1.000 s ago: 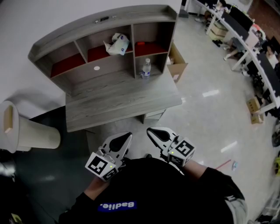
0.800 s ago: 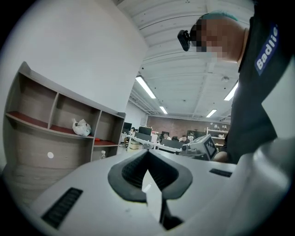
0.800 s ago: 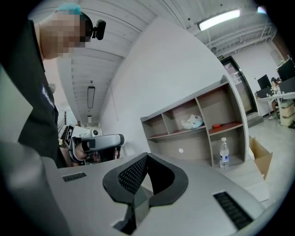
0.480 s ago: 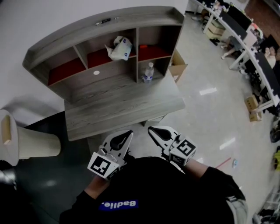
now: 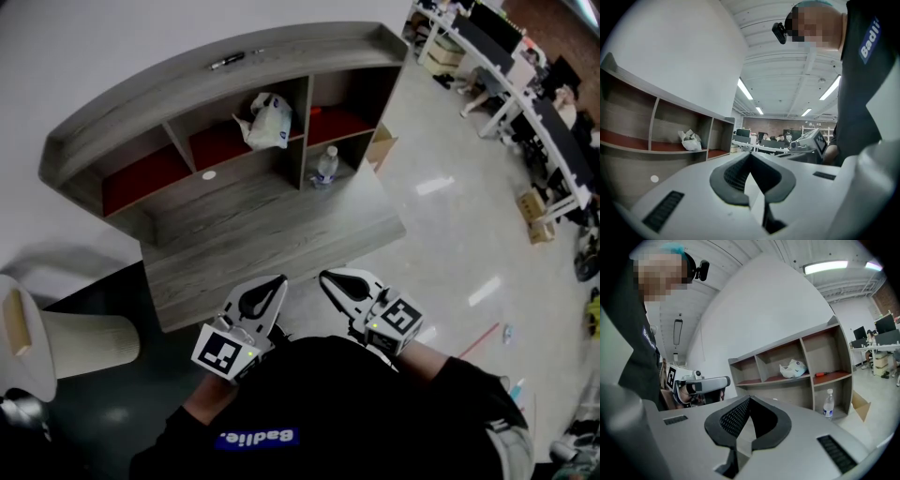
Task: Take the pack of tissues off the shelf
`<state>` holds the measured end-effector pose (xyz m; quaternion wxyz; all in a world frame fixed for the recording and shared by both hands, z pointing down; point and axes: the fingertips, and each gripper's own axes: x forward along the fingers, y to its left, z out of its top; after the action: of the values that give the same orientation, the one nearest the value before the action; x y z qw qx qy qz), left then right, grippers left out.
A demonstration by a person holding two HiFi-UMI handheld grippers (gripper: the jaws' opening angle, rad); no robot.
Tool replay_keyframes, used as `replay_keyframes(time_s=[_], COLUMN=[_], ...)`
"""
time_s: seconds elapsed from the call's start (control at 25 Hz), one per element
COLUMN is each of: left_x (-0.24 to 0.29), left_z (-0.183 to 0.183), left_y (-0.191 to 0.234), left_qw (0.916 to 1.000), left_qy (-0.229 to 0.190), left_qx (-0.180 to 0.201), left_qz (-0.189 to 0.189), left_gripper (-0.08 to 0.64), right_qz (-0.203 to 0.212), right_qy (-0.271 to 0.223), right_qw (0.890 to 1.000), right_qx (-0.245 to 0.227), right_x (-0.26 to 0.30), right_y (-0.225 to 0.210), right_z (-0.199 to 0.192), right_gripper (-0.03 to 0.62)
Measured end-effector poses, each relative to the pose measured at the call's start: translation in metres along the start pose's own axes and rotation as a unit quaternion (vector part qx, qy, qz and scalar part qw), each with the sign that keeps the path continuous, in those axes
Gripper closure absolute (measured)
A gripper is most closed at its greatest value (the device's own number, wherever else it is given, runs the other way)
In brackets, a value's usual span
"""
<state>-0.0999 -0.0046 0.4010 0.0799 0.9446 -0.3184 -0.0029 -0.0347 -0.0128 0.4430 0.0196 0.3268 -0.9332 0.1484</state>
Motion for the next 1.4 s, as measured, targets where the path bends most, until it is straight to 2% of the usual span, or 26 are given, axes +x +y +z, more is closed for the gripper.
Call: replay_keyframes(time_s=[0.16,0.32,0.48,0.72,1.0,1.24,1.4], left_x=[-0.009,-0.015,-0.009,0.023,0.074,0.108,0.121], left_z=[0.006,0.005,0.005,0.007,0.019,0.021,0.022], left_y=[0.024,0.050,0.066,0.083,0.096,0.110,0.121], left_qw=[1.0000,1.0000,0.9998,0.9988,0.9941,0.9884,0.9848], left_qy=[-0.005,0.002,0.004,0.007,0.023,0.041,0.050], left_qx=[0.003,0.006,0.006,0.014,0.065,0.101,0.116], left_qz=[-0.006,0.004,0.016,0.047,0.084,0.106,0.119], left_gripper=[0.558,0.558,0.558,0.558,0.557,0.554,0.527], right_qz=[-0.015,-0.023,-0.016,0.003,0.023,0.055,0.063], right_qy=[-0.004,-0.001,0.003,0.001,0.002,0.002,0.004], right_qw=[1.000,1.000,1.000,1.000,1.000,0.998,0.998], right_qx=[-0.012,-0.017,-0.014,-0.017,-0.016,-0.012,-0.006], right_x=[0.020,0.034,0.044,0.047,0.047,0.055,0.057], right_y=[0.004,0.004,-0.004,-0.038,-0.089,-0.107,-0.119], right_z=[0.006,0.007,0.007,0.018,0.033,0.039,0.039], right_gripper=[0.563,0.563,0.563,0.563,0.562,0.563,0.563])
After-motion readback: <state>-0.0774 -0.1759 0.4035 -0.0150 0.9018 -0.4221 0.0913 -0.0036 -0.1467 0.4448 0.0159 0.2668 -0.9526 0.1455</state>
